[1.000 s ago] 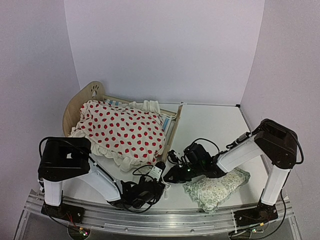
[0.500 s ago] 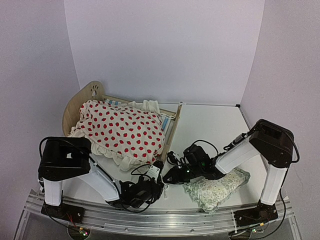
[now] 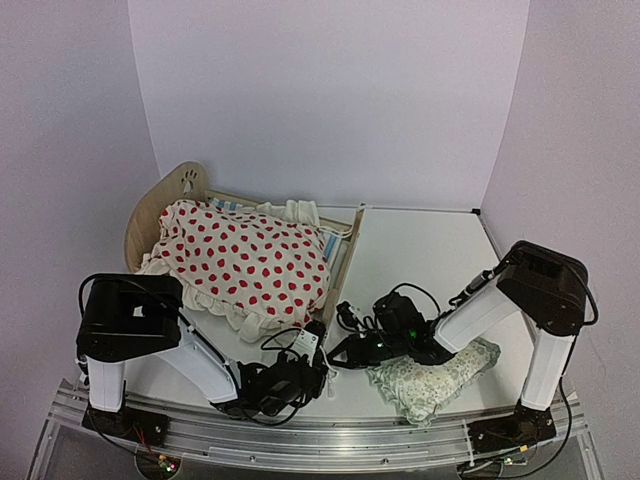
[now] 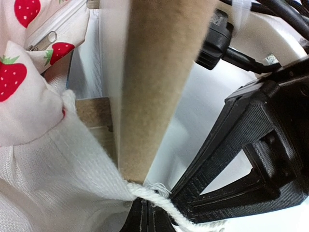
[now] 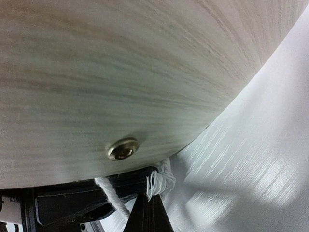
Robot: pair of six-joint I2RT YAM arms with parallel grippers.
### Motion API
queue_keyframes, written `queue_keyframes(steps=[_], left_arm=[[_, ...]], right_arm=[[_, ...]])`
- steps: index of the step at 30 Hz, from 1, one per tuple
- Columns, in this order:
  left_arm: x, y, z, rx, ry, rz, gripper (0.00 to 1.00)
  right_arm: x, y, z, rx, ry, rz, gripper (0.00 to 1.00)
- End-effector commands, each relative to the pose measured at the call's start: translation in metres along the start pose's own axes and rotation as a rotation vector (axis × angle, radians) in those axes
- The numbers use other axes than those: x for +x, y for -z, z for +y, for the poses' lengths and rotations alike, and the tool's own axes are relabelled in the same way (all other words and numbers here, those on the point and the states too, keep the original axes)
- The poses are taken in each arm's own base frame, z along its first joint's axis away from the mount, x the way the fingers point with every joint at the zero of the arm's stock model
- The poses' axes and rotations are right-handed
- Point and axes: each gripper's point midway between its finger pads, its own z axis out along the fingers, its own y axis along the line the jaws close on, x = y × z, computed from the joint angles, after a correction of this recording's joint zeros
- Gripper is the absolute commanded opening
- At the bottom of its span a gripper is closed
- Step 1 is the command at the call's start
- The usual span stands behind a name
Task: Set up the pet bed
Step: Tie the right ropes of the mattress at the bed frame.
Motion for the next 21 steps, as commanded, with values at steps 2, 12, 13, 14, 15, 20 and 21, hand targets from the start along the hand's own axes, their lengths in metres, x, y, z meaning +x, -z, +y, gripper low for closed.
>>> queue_keyframes(steps=[2,12,13,14,15,20,21], left_arm=[[-0.022,0.007,-0.008,0.034,0.067,-0.052,0.11],[-0.019,0.029,-0.003,-0.041,0.063,-0.054,0.44],[-0.019,0.031,-0.001,-0.052,0.064,-0.05,0.44],[-0.018,0.032,0.002,-0.069,0.067,-0.044,0.44],[-0.015,0.034,0.006,-0.093,0.07,-0.035,0.44],[-0.01,0.042,0.023,-0.177,0.103,-0.011,0.45],[-0.009,0.044,0.024,-0.187,0.097,-0.003,0.46]], right_arm=[[-0.013,0.003,0.013,-0.046,0.042,-0.062,0.0],[-0.016,0.007,0.007,-0.008,0.032,-0.095,0.0],[-0.016,0.007,0.007,-0.007,0.031,-0.097,0.0],[-0.017,0.008,0.007,-0.006,0.029,-0.101,0.0],[-0.018,0.008,0.007,-0.004,0.029,-0.103,0.0],[-0.021,0.01,0.005,0.018,0.024,-0.124,0.0],[-0.022,0.011,0.004,0.023,0.022,-0.128,0.0]])
